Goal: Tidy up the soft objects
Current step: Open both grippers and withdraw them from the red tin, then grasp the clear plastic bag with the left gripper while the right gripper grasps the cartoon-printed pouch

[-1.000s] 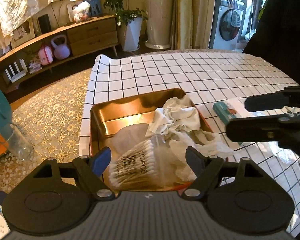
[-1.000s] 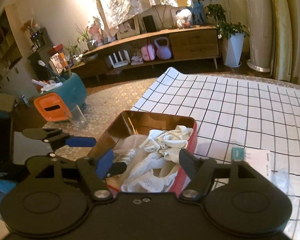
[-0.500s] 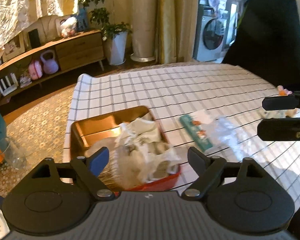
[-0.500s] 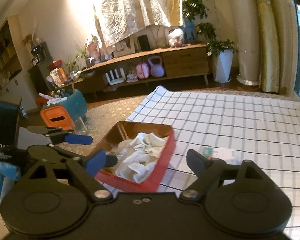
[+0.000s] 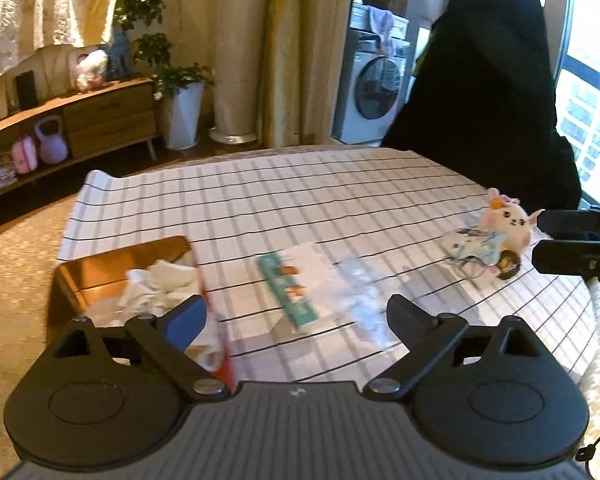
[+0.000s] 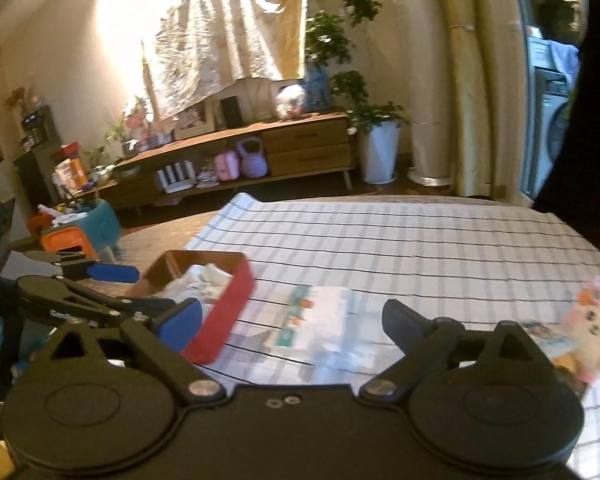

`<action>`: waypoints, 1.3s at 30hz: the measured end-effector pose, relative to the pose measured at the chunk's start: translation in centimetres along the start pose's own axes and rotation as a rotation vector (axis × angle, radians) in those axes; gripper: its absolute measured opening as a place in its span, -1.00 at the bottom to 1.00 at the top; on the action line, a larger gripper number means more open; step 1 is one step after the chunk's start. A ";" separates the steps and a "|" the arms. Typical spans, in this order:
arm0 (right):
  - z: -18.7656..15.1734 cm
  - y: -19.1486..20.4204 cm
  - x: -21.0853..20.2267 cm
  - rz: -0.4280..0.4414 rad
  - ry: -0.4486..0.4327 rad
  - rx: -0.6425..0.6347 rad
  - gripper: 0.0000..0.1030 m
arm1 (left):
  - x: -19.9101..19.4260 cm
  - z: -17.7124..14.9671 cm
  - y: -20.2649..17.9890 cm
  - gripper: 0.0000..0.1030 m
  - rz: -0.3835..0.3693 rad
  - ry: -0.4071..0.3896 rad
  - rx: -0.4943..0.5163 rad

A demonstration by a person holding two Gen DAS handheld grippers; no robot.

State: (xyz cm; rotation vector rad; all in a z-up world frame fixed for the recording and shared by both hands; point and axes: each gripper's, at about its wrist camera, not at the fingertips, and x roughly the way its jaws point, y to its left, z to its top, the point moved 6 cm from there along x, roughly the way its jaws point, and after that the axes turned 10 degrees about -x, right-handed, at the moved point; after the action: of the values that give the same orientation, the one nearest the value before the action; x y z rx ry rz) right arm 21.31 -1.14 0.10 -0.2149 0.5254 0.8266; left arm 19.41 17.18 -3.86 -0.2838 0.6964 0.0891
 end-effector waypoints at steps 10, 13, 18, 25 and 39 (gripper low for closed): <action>-4.2 -5.9 -2.9 -0.118 0.011 0.051 0.89 | 3.8 -1.4 -5.2 0.96 -0.106 0.001 0.019; -5.6 -7.6 -3.3 -0.165 0.022 0.054 0.89 | 5.3 -2.2 -6.7 0.96 -0.141 0.025 0.014; -7.8 -9.9 -3.3 -0.213 0.052 0.055 0.89 | 7.7 -3.3 -8.3 0.96 -0.122 0.035 0.024; -9.6 -12.6 -2.4 -0.249 0.066 0.064 0.88 | 11.2 -5.7 -9.6 0.96 -0.077 0.053 0.101; -9.0 -15.2 2.2 -0.279 0.140 -0.027 0.81 | 15.9 -7.7 -12.4 0.96 -0.062 0.048 0.338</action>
State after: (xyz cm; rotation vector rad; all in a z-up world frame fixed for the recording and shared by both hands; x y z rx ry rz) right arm 30.59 -13.26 -8.99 -0.3641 0.5997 0.5493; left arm 28.98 2.89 -16.89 0.0169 0.7374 -0.0952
